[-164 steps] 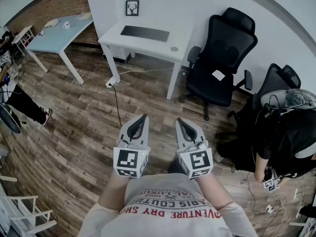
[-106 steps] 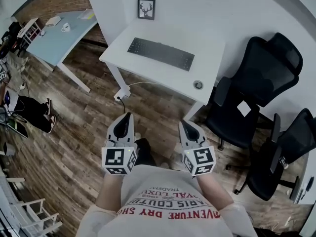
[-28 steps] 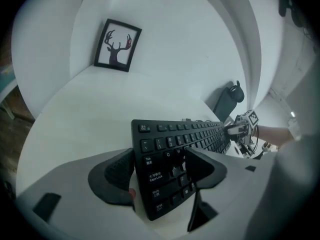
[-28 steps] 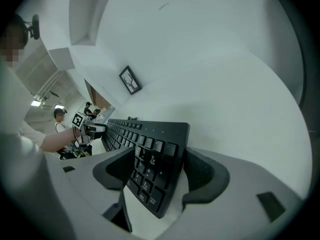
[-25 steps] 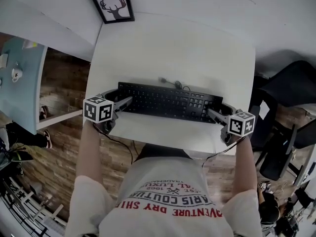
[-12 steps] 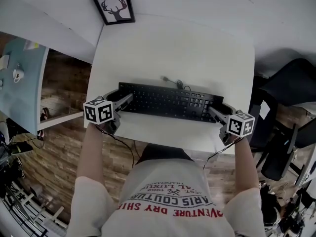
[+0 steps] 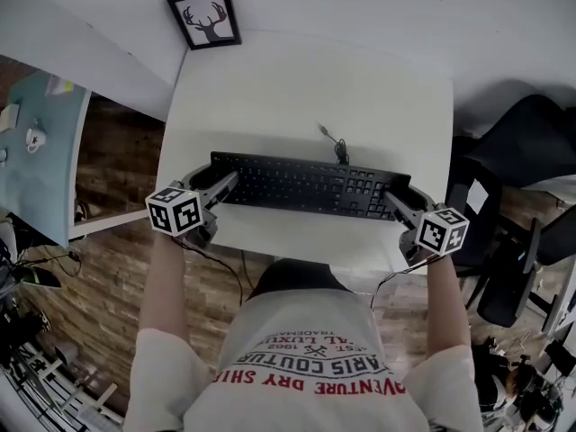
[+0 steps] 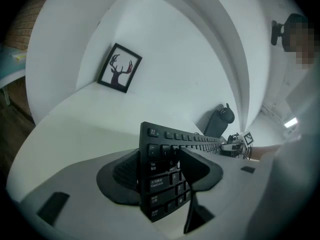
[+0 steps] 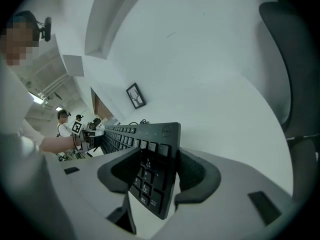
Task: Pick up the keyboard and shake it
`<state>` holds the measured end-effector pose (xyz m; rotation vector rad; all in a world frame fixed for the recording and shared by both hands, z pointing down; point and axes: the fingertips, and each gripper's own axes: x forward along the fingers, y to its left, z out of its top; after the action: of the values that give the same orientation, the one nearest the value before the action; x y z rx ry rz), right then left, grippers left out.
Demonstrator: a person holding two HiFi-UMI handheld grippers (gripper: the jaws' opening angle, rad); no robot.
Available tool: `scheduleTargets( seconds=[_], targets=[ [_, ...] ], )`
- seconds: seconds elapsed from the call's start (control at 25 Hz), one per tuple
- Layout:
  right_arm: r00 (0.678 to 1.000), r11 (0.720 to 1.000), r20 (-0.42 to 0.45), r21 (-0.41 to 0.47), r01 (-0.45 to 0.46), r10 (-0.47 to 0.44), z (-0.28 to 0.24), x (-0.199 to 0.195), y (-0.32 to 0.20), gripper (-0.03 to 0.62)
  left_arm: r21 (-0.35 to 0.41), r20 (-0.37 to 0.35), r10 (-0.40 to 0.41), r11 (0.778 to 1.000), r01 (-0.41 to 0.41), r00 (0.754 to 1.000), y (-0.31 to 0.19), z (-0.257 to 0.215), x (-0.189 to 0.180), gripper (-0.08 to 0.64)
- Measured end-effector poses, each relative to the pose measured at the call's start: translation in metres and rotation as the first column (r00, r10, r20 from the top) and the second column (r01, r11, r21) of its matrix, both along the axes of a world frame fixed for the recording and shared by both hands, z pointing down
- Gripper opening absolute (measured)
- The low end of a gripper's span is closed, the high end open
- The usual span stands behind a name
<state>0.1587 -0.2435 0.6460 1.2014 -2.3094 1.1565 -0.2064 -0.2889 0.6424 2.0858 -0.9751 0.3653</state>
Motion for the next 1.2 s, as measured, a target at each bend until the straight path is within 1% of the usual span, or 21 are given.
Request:
scheduleTargets(
  seconds=[0.16, 0.24, 0.32, 0.4, 0.52, 0.6, 0.64, 0.72, 0.8, 0.92, 1.0, 1.04, 1.12, 1.16, 1.2],
  targets=[
    [1.0, 0.994, -0.02, 0.106, 0.009, -0.007, -0.035, 0.006, -0.008, 0.235, 0.113, 0.003, 0.005, 0.994, -0.005, 1.0, -0.009, -0.04, 0.006, 0.255],
    [1.0, 0.986, -0.03, 0.166, 0.014, -0.009, -0.057, 0.009, -0.013, 0.233, 0.172, 0.003, 0.011, 0.985, -0.012, 1.0, -0.012, -0.063, 0.009, 0.255],
    [0.999, 0.972, -0.044, 0.236, 0.021, -0.011, -0.083, 0.012, -0.02, 0.233, 0.23, -0.001, 0.013, 0.973, -0.012, 1.0, -0.018, -0.089, 0.013, 0.255],
    [0.998, 0.949, -0.065, 0.313, 0.03, -0.01, -0.115, 0.015, -0.031, 0.233, 0.306, -0.011, 0.014, 0.952, -0.01, 1.0, -0.027, -0.12, 0.015, 0.255],
    [0.995, 0.907, -0.102, 0.419, 0.045, -0.002, -0.167, 0.016, -0.043, 0.233, 0.412, -0.023, 0.024, 0.911, -0.012, 0.999, -0.037, -0.169, 0.016, 0.255],
    [0.992, 0.871, -0.123, 0.488, 0.052, 0.01, -0.203, 0.017, -0.046, 0.233, 0.466, -0.031, 0.033, 0.885, -0.014, 0.999, -0.04, -0.201, 0.017, 0.255],
    [0.991, 0.849, -0.132, 0.526, 0.056, 0.017, -0.222, 0.018, -0.046, 0.233, 0.495, -0.036, 0.037, 0.869, -0.014, 0.999, -0.041, -0.218, 0.018, 0.255],
    [0.989, 0.791, -0.144, 0.608, 0.064, 0.03, -0.258, 0.02, -0.044, 0.233, 0.565, -0.047, 0.045, 0.825, -0.01, 0.998, -0.041, -0.253, 0.021, 0.255],
    [0.987, 0.728, -0.153, 0.682, 0.071, 0.047, -0.292, 0.023, -0.043, 0.233, 0.638, -0.055, 0.05, 0.77, -0.003, 0.997, -0.041, -0.287, 0.024, 0.255],
    [0.983, 0.647, -0.171, 0.758, 0.084, 0.073, -0.335, 0.027, -0.04, 0.233, 0.73, -0.059, 0.058, 0.684, 0.004, 0.997, -0.04, -0.332, 0.028, 0.255],
    [0.981, 0.596, -0.176, 0.798, 0.091, 0.087, -0.358, 0.028, -0.037, 0.233, 0.776, -0.054, 0.063, 0.63, 0.002, 0.997, -0.036, -0.358, 0.029, 0.255],
    [0.979, 0.565, -0.178, 0.819, 0.094, 0.095, -0.369, 0.028, -0.034, 0.233, 0.796, -0.051, 0.067, 0.606, 0.0, 0.996, -0.034, -0.37, 0.03, 0.255],
    [0.977, 0.492, -0.18, 0.865, 0.102, 0.115, -0.39, 0.026, -0.026, 0.233, 0.827, -0.049, 0.079, 0.562, -0.004, 0.996, -0.029, -0.392, 0.029, 0.252],
    [0.975, 0.455, -0.182, 0.884, 0.106, 0.126, -0.4, 0.023, -0.021, 0.233, 0.844, -0.052, 0.087, 0.537, -0.003, 0.995, -0.027, -0.403, 0.027, 0.252],
    [0.973, 0.421, -0.185, 0.9, 0.112, 0.137, -0.409, 0.019, -0.017, 0.233, 0.862, -0.056, 0.094, 0.507, 0.0, 0.994, -0.025, -0.413, 0.023, 0.252]
  ],
)
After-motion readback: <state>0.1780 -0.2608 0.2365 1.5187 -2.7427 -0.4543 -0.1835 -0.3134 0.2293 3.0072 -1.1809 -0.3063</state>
